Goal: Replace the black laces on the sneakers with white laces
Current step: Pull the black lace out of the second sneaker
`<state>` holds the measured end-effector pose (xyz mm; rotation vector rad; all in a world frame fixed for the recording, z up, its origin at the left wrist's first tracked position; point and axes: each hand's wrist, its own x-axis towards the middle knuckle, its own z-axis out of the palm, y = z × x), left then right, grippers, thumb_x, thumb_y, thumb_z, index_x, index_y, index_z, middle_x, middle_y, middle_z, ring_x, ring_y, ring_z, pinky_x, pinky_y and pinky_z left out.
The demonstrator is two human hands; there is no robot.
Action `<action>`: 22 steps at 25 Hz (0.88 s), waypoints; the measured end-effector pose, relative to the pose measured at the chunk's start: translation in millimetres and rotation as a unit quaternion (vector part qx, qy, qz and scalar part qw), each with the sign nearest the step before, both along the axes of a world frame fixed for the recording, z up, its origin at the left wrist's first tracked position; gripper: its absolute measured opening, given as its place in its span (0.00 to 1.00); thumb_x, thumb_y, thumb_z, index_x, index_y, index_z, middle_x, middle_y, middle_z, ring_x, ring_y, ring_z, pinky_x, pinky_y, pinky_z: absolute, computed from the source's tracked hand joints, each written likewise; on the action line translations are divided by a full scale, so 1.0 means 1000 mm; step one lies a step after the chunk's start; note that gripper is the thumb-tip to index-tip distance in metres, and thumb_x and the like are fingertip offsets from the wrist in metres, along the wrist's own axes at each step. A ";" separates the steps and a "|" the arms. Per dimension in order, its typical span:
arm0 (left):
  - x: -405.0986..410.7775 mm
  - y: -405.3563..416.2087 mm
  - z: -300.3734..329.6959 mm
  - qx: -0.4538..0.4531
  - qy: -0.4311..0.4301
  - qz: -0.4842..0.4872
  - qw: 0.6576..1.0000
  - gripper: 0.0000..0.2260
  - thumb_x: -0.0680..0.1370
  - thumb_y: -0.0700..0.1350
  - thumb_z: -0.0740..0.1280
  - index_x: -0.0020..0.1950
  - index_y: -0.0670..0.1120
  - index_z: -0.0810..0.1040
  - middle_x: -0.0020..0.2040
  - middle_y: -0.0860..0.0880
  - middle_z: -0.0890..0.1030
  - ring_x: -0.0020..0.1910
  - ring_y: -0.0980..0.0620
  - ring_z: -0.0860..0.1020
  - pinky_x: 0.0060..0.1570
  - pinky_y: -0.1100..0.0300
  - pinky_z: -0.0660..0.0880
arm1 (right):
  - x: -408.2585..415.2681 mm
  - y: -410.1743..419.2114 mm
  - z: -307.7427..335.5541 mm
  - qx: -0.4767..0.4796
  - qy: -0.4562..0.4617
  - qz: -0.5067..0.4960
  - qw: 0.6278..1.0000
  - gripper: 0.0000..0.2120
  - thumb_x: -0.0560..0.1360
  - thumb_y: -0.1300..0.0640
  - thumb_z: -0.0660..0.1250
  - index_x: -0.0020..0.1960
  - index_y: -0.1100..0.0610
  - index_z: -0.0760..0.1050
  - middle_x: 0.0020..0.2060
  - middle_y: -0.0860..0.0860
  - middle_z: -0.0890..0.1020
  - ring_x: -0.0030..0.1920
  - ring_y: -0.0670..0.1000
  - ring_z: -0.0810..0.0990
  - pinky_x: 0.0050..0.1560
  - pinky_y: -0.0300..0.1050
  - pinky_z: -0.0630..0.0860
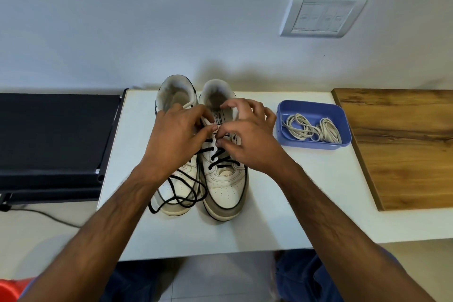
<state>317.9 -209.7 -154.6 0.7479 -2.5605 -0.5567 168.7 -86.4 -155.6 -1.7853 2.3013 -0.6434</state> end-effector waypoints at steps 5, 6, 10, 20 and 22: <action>0.003 -0.002 0.004 0.061 0.003 0.005 0.998 0.05 0.77 0.55 0.72 0.50 0.59 0.80 0.37 0.61 0.78 0.48 0.52 0.76 0.53 0.44 0.75 | -0.029 0.018 0.021 -0.028 -0.049 -0.033 0.998 0.03 0.67 0.47 0.69 0.36 0.44 0.77 0.60 0.41 0.70 0.64 0.48 0.64 0.61 0.49 0.55; 0.003 -0.003 0.004 0.065 0.002 0.007 0.998 0.05 0.77 0.55 0.73 0.50 0.59 0.80 0.37 0.61 0.77 0.47 0.53 0.76 0.53 0.44 0.75 | -0.035 0.024 0.022 -0.017 -0.063 -0.032 0.997 0.03 0.67 0.47 0.69 0.36 0.44 0.77 0.59 0.40 0.70 0.63 0.48 0.65 0.61 0.50 0.56; 0.002 -0.004 0.005 0.073 0.011 0.008 0.997 0.05 0.77 0.55 0.73 0.50 0.59 0.80 0.37 0.61 0.77 0.44 0.56 0.73 0.53 0.46 0.75 | -0.030 0.026 0.020 -0.005 -0.058 -0.019 0.998 0.06 0.71 0.42 0.68 0.44 0.42 0.80 0.56 0.40 0.69 0.58 0.45 0.66 0.61 0.48 0.57; 0.003 -0.005 0.002 0.068 0.018 0.005 0.998 0.05 0.76 0.54 0.74 0.50 0.57 0.81 0.36 0.59 0.78 0.42 0.57 0.72 0.50 0.50 0.73 | 0.005 0.000 0.008 -0.020 0.054 -0.002 0.998 0.02 0.73 0.49 0.72 0.45 0.45 0.82 0.50 0.44 0.68 0.56 0.50 0.66 0.50 0.44 0.49; 0.004 -0.005 0.002 0.066 0.017 0.003 0.998 0.05 0.76 0.54 0.74 0.50 0.57 0.81 0.37 0.59 0.79 0.43 0.57 0.73 0.50 0.51 0.73 | -0.012 0.006 0.014 -0.058 0.021 -0.049 0.997 0.03 0.70 0.48 0.71 0.42 0.46 0.81 0.50 0.43 0.68 0.55 0.48 0.66 0.49 0.45 0.50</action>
